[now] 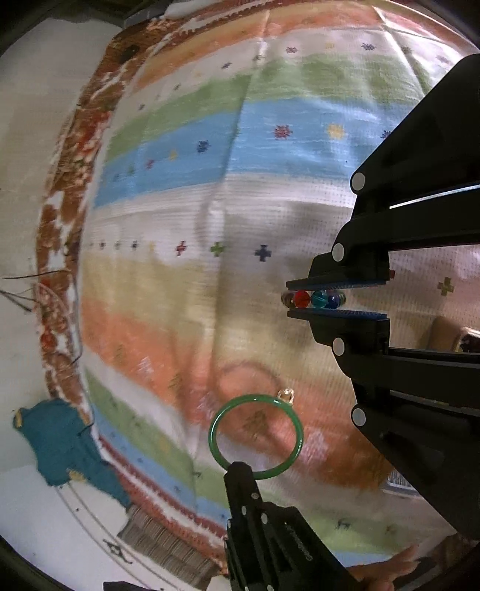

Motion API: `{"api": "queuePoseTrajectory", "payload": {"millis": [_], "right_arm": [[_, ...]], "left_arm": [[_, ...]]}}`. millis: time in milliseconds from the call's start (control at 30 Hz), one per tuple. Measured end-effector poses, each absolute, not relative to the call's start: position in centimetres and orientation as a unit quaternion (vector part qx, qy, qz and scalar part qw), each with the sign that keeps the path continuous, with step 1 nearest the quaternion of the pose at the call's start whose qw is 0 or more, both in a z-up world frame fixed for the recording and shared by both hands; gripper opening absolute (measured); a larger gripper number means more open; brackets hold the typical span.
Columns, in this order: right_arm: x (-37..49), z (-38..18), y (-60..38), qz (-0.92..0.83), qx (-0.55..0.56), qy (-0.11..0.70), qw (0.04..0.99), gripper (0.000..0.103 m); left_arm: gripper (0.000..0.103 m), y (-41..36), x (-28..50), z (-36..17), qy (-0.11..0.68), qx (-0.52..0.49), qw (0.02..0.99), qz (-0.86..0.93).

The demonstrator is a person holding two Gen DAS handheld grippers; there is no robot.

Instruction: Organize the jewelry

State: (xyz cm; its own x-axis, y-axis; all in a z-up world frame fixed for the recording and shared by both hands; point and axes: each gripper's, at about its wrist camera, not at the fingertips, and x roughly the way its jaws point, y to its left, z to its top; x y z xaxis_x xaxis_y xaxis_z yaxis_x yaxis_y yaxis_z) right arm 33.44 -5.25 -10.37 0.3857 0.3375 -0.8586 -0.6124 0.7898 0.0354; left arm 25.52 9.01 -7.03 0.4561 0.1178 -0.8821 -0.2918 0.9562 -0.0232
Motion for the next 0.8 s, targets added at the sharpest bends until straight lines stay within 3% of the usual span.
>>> {"api": "queuePoseTrajectory", "payload": {"millis": [800], "right_arm": [[27.2,-4.5,-8.1,0.32,-0.113,0.39,0.856,0.01]], "left_arm": [[0.008,6.8,17.9,-1.9,0.453,-0.09,0.879,0.115]]}}
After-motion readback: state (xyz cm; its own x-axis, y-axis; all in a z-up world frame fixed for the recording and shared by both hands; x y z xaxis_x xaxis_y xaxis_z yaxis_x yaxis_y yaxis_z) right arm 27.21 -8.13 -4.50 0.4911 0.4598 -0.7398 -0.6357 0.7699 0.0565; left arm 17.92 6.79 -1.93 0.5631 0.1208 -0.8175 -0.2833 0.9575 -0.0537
